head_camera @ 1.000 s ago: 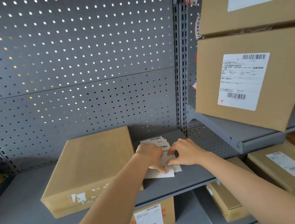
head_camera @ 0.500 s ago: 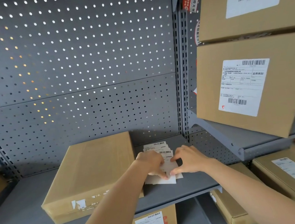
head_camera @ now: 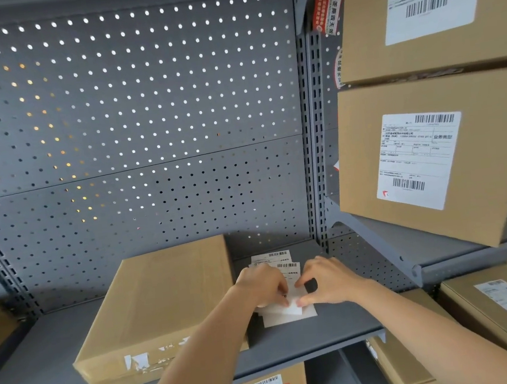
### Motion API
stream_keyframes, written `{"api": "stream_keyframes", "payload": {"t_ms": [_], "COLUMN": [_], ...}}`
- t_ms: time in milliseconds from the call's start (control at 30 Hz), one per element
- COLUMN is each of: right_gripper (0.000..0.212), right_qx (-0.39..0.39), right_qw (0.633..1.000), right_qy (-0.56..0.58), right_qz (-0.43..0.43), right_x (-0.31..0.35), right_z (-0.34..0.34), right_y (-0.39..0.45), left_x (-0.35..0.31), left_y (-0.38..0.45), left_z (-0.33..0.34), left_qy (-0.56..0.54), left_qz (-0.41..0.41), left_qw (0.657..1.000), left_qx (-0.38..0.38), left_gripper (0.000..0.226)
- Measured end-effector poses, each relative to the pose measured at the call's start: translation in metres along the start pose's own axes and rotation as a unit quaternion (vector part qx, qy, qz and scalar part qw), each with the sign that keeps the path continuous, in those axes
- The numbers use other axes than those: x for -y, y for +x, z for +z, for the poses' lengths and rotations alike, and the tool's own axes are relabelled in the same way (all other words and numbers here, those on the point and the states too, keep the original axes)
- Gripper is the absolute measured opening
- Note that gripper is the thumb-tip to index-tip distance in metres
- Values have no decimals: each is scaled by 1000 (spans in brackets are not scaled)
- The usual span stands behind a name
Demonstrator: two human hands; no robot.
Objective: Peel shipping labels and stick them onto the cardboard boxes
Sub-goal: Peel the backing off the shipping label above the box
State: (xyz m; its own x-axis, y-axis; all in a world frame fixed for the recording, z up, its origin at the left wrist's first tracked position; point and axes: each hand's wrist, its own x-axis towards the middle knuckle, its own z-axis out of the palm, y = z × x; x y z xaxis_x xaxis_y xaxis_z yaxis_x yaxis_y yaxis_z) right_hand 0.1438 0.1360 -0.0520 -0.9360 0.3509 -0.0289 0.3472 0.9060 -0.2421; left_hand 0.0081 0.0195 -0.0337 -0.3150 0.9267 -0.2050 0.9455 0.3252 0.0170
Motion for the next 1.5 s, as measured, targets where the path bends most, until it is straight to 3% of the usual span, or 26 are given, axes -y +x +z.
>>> {"api": "stream_keyframes", "payload": {"t_ms": [167,433,667,900,1500], "right_gripper": [38,35,27,35,34], "right_qx": [-30,-121,-223,-290,-286], "right_qw": [999,992,973,949,932], "right_qy": [12,12,67,122,209], "right_qz": [-14,-10,0,0,-79], "right_x": [0,4,18,54,209], "right_z": [-3,-25,-50,-73,-66], "right_y": [2,4,9,20,80], "left_x": [-3,-1,7,30,153], "left_y": [-3,-9,-20,-40,-144], "left_z": [-6,-28,-49,-69,-68], "left_qy": [-14,-1,-48,-63,-89], "left_qz": [-12,-28,-11,-21,-92], "left_qw": [1000,994,969,934,884], "left_qx": [-21,-110,-241,-350,-450], "left_gripper": [33,35,28,31,24]}}
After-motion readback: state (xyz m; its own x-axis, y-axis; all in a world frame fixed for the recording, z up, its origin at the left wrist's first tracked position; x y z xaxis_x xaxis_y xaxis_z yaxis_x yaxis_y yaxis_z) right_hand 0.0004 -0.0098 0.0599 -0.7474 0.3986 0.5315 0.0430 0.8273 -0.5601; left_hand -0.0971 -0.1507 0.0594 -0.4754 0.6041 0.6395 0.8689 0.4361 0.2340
